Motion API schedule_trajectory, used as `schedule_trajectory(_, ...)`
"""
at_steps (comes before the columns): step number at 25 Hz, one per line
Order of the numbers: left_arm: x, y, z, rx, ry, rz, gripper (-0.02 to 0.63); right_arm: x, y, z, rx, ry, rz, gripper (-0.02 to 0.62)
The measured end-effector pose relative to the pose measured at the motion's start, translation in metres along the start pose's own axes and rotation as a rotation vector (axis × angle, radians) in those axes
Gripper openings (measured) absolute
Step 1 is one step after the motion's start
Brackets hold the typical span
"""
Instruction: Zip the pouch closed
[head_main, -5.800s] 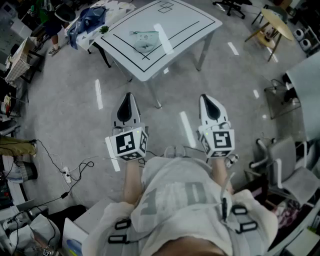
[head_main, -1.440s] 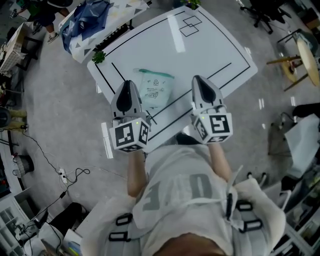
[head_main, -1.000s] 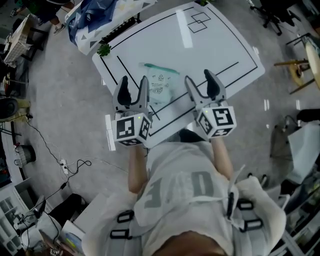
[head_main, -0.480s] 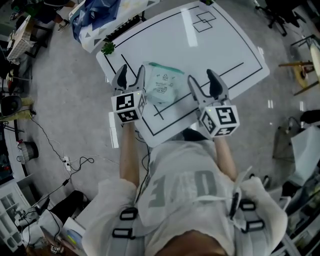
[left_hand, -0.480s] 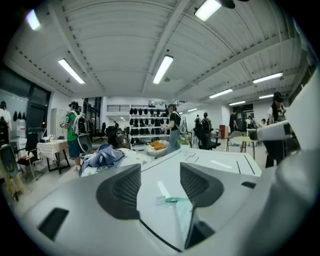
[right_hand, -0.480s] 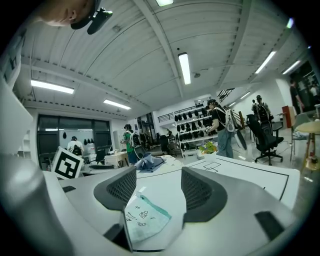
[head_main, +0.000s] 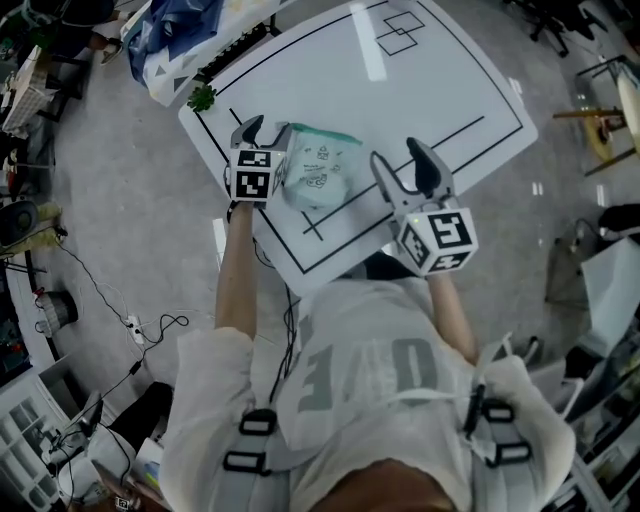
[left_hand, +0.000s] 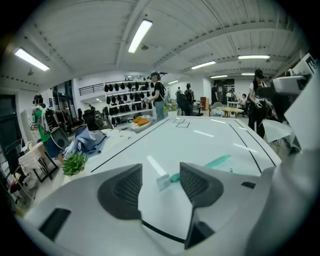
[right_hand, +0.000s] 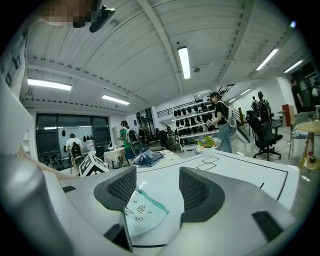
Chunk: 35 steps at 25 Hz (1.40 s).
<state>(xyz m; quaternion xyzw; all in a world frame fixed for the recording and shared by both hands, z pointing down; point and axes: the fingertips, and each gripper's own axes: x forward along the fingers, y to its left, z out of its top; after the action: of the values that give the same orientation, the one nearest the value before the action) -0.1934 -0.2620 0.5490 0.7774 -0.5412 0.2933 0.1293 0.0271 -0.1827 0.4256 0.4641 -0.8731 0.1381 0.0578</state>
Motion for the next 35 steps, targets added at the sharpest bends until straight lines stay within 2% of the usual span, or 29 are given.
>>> schedule_trajectory(4,0.016,-0.002,-0.012,0.027,0.065,-0.048,0.236,0.002,-0.009,-0.003,0.017,0.006,-0.020,0.255)
schedule_trajectory(9,0.023,-0.008,-0.024,0.094,0.138,-0.088,0.184,-0.001,-0.013,-0.003,0.017,0.015,-0.025,0.255)
schedule_trajectory(12,0.028,-0.009,-0.025,0.119,0.157,-0.109,0.155,-0.001,-0.013,-0.004,0.016,0.021,-0.028,0.255)
schedule_trajectory(15,0.035,-0.011,-0.029,0.147,0.170,-0.136,0.155,-0.001,-0.011,-0.007,0.006,0.031,-0.026,0.255)
schedule_trajectory(20,0.041,-0.011,-0.032,0.147,0.201,-0.172,0.138,0.003,-0.006,-0.007,-0.010,0.045,-0.018,0.255)
schedule_trajectory(27,0.036,-0.014,-0.038,0.166,0.212,-0.191,0.054,0.004,0.001,-0.008,-0.006,0.047,-0.018,0.255)
schedule_trajectory(35,0.036,-0.014,-0.039,0.151,0.170,-0.159,0.024,0.004,0.002,-0.014,-0.002,0.046,-0.013,0.255)
